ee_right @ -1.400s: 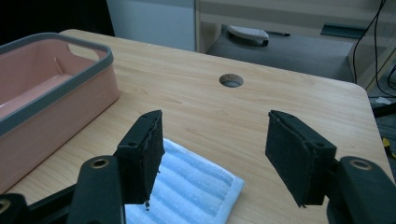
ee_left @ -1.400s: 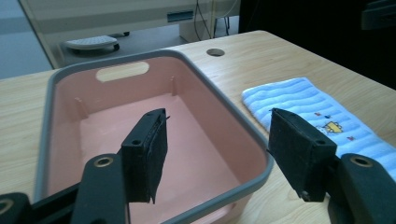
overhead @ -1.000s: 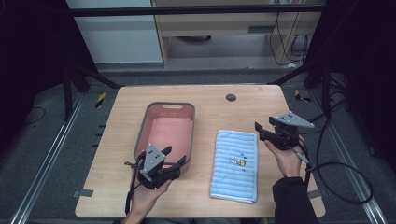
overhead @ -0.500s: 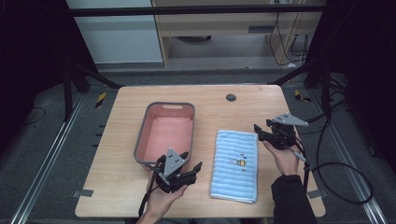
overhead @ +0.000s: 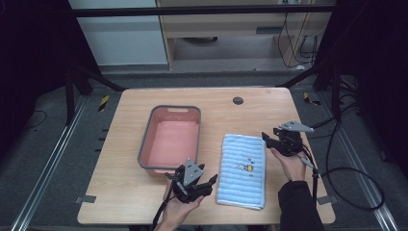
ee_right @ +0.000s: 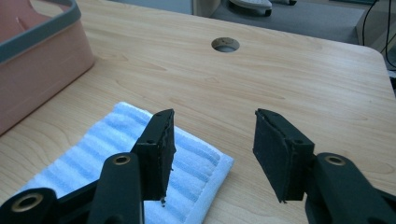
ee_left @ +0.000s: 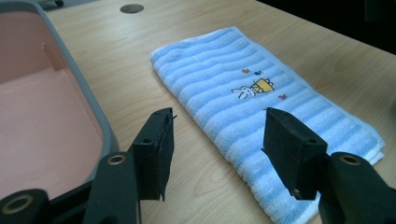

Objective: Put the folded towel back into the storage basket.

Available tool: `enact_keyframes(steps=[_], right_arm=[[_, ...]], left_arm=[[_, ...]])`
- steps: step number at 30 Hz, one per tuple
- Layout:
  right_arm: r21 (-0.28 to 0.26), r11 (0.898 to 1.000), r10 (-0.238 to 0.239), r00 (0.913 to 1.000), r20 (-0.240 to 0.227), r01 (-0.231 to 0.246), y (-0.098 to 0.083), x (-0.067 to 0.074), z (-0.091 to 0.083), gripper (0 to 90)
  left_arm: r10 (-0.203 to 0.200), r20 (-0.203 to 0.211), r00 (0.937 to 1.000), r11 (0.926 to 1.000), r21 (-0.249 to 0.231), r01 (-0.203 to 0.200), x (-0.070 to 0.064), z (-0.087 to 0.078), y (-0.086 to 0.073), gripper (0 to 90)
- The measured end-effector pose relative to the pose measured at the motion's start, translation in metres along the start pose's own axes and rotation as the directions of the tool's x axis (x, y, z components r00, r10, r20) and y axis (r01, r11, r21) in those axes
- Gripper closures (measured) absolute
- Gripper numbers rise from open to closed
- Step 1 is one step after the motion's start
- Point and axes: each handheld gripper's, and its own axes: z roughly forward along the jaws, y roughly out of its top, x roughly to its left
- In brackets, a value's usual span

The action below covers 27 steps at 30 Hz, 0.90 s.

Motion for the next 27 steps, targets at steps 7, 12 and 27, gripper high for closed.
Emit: enact_keyframes(steps=[7,12,27], right_arm=[[0.031,1.000,0.003,1.0000,0.003,-0.003,-0.011,-0.001,0.013,49.1],[0.054,0.998,-0.010,0.9999,0.004,0.010,-0.016,0.001,0.022,49.7],[0.134,0.991,0.002,1.0000,-0.005,-0.001,-0.033,0.003,0.043,51.6]], left_arm=[[0.002,0.017,0.9999,0.9990,0.045,-0.002,-0.006,0.015,-0.010,43.3],[0.002,0.034,0.9994,0.9980,0.062,-0.004,-0.011,0.023,-0.014,44.0],[-0.016,0.034,0.9993,0.9907,0.136,0.012,-0.014,0.050,-0.032,51.6]])
